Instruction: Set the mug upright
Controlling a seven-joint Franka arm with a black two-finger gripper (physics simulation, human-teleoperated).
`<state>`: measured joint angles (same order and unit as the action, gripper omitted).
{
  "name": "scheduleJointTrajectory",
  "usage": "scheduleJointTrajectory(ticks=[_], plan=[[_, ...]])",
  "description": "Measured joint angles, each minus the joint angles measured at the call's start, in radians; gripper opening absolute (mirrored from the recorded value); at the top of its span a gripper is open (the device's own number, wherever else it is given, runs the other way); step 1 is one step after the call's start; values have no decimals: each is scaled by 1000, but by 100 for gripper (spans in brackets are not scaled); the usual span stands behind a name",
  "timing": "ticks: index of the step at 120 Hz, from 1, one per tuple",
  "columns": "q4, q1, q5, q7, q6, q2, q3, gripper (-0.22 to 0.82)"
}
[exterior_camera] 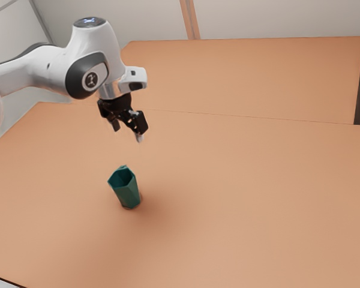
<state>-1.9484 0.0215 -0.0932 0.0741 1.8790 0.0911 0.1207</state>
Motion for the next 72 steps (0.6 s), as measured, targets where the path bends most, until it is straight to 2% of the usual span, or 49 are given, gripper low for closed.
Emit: scheduleJointTrajectory(ticks=[28, 72], plan=[[186, -18, 18, -3, -126, -73, 1, 59], [373, -36, 47, -7, -272, -138, 0, 59]])
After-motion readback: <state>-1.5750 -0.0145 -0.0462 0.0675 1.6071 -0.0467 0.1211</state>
